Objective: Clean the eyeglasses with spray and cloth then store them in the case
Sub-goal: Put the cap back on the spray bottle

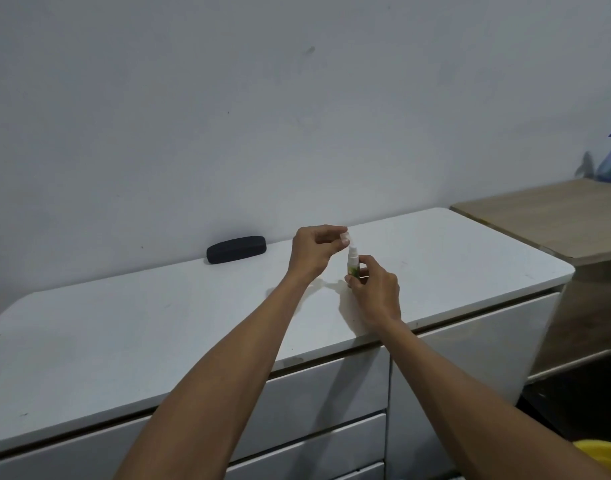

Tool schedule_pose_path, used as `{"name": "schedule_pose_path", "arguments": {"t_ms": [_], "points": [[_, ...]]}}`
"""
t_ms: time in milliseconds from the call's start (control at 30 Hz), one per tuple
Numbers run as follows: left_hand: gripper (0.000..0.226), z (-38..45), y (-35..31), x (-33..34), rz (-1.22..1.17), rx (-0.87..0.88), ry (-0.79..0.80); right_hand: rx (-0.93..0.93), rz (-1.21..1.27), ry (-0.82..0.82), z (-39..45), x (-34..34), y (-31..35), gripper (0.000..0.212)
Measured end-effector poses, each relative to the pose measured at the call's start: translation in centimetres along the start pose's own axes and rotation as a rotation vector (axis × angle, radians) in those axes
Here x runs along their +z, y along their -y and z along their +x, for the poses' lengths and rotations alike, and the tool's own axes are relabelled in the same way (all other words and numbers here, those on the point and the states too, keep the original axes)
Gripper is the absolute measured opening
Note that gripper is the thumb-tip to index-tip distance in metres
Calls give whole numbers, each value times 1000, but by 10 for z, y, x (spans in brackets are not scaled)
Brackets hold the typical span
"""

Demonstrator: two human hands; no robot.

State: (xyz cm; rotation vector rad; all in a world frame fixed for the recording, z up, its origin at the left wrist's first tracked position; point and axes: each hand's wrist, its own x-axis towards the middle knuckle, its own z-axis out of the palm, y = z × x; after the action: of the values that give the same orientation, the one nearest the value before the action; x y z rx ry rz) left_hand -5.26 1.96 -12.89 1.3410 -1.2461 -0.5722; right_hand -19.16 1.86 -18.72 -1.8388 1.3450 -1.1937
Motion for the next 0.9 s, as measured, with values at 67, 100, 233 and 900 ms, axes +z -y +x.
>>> {"name": "schedule_pose_path", "arguments": {"t_ms": [67,100,233,900], "points": [[24,-2,-2,2,11,-4,40,-1,8,0,0,0,0,33],[24,-4,-3,4,21,0,57,0,13,-2,0,0,0,32],[26,-7,-4,9,56,34,85,5,27,-3,0,-1,-1,30],[56,-24,45,-53,652,-112,-112,-10,16,-6,1,1,-8,36]]}}
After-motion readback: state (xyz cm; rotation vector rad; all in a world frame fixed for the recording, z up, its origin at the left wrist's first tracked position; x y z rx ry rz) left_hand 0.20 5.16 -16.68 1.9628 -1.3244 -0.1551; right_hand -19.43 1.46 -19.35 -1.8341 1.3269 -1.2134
